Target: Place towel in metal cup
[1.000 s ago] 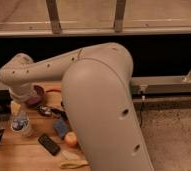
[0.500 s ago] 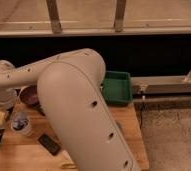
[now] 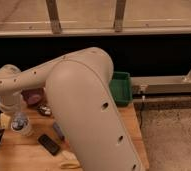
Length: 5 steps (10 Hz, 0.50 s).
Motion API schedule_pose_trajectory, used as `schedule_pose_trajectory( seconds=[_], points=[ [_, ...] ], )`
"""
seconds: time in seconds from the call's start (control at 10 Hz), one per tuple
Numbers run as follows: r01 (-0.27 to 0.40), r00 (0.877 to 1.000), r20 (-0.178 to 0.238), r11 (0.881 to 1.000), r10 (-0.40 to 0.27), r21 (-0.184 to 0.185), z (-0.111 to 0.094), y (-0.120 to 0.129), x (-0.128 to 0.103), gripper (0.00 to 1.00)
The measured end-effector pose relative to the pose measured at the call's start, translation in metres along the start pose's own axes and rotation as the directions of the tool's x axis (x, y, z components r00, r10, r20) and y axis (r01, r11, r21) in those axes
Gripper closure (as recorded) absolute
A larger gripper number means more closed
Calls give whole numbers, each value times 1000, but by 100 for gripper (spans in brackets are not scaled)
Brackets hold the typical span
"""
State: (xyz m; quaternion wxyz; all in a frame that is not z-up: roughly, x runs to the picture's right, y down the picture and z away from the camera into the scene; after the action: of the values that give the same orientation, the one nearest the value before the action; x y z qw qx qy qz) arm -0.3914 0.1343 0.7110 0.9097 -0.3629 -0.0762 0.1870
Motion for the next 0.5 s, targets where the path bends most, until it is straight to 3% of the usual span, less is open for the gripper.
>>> schedule_pose_trajectory(
  seconds=[0.5],
  points=[
    [-26,1000,1,1000,26,-7,13,-7,7,26]
  ],
)
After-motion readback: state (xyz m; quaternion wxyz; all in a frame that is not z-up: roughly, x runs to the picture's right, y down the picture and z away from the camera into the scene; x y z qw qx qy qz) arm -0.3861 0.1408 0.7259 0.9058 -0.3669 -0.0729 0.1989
